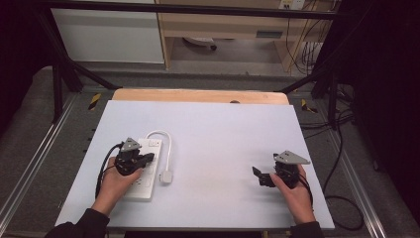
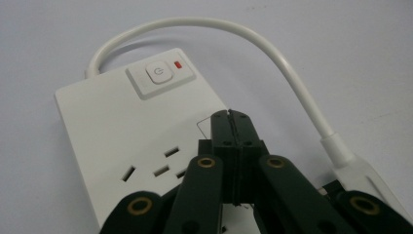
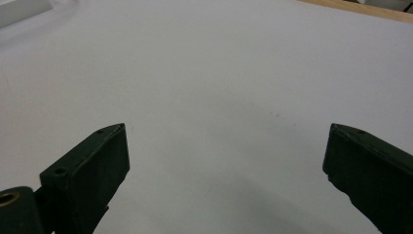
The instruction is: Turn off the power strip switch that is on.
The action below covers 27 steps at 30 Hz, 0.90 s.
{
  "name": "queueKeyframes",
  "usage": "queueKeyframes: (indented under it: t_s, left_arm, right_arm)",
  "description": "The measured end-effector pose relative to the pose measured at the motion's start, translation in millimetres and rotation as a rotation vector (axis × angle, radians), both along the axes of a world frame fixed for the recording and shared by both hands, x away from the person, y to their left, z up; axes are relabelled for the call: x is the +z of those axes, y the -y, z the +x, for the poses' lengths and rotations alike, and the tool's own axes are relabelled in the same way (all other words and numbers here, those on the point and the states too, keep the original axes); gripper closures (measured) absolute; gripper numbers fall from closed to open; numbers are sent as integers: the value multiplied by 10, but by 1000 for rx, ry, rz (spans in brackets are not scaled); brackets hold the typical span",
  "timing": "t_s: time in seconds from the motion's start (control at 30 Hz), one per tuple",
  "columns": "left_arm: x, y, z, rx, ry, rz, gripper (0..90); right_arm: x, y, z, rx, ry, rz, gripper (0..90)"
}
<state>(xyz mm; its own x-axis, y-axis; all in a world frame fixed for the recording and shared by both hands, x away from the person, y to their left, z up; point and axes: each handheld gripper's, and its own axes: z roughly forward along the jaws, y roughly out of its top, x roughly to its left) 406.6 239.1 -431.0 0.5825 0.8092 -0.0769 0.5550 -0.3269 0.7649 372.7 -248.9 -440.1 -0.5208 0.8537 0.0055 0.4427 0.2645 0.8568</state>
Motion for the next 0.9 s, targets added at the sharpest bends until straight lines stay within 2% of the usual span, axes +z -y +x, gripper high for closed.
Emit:
queueKeyframes:
  t_s: [0.37, 0.43, 0.53, 0.63, 0.9]
  left_arm:
    - [3, -4, -4, 2, -8, 0, 900]
    - [-2, -14, 1, -1, -26, -2, 900]
    - [-13, -32, 2, 0, -27, -21, 900]
    - [-29, -21, -8, -6, -2, -17, 900]
    - [-24, -16, -9, 8, 13, -7, 900]
  right_arm:
    - [0, 0, -1, 0, -1, -1, 35]
    - [0, 2, 0, 1, 0, 0, 35]
    - [0, 6, 2, 0, 1, 1, 35]
    - [-1, 3, 1, 0, 0, 1, 35]
    - [-2, 7, 4, -6, -1, 6, 35]
